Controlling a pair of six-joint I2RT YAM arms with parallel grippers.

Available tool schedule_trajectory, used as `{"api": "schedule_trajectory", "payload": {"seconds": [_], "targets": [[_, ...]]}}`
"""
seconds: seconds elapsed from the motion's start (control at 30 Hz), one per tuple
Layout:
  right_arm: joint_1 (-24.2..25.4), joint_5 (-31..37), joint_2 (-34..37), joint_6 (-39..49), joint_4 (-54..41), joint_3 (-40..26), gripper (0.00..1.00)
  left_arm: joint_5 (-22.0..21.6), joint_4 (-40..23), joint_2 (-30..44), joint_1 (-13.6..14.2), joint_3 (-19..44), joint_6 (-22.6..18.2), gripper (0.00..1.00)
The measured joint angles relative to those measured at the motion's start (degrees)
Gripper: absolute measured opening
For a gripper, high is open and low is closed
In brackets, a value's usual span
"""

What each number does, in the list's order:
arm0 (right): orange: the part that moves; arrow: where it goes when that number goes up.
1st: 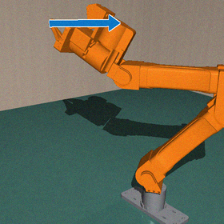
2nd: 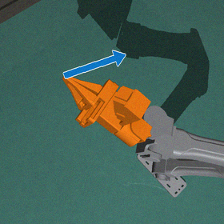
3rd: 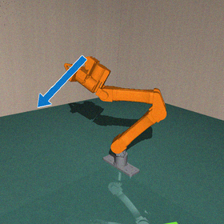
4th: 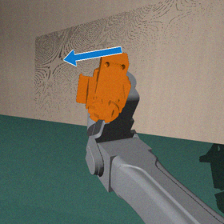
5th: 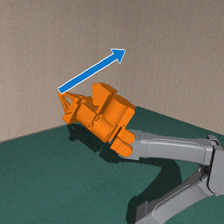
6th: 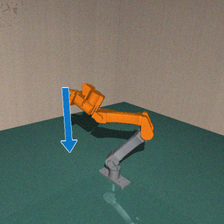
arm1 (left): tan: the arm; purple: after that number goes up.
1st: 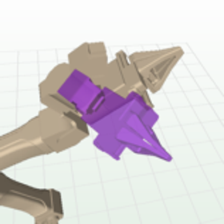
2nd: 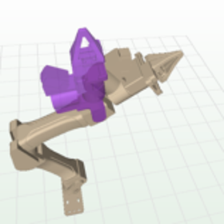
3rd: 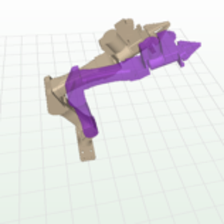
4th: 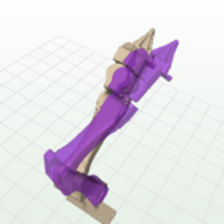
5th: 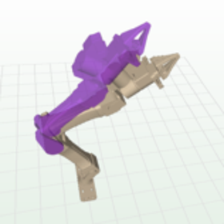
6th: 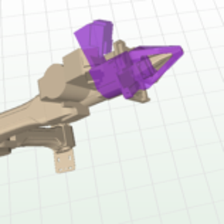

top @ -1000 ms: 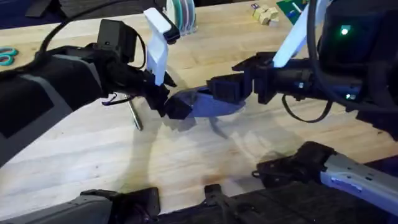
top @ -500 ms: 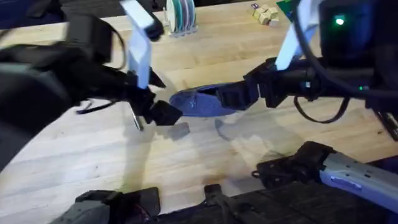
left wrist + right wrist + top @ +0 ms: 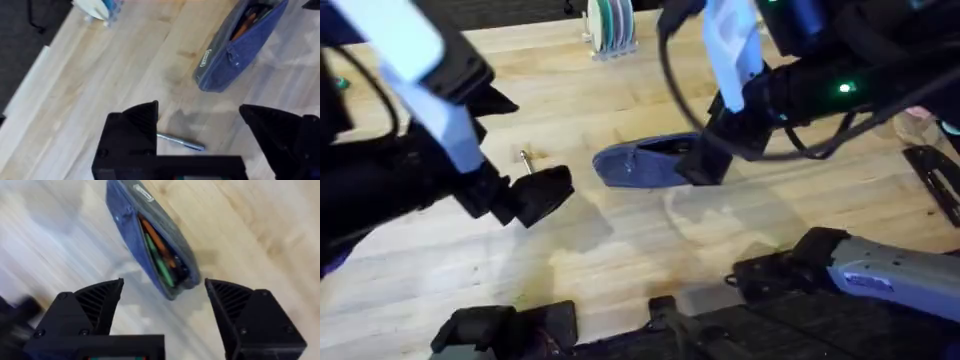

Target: Unzip the bag, pick up the pens from the table one at a time and place them inside, then zip the bag closed.

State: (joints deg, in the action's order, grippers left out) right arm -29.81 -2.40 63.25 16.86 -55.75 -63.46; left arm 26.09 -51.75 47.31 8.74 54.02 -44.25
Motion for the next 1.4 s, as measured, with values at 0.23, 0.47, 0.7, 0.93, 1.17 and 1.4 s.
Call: {"api": "schedule_trajectory", "payload": {"seconds": [0.23,0.47,0.7,0.93,1.17,1.4], "targets": [[0.0,2.3,1.1,24.0,0.0,0.0,0.997,-1.6,-0.8,-3.6,0.0,0.0,-0.2,0.992],[0.0,0.9,1.2,32.9,0.0,0.0,0.998,-1.9,-2.5,-3.4,0.0,0.0,-0.4,0.993],[0.0,-6.8,1.1,35.0,0.5,0.0,0.039,-1.9,-2.5,-3.4,0.0,0.0,-0.4,0.993],[0.0,-8.0,2.2,35.1,0.5,-0.1,0.033,-2.0,-2.5,-3.4,0.0,0.0,-0.4,0.993],[0.0,-8.0,8.1,35.1,1.5,-0.2,0.033,-1.9,-2.5,-3.4,0.0,0.0,-0.4,0.993],[0.0,-8.0,15.7,35.1,5.0,-0.2,0.033,-1.9,-2.5,-3.4,0.0,0.0,-0.4,0.993]]}}
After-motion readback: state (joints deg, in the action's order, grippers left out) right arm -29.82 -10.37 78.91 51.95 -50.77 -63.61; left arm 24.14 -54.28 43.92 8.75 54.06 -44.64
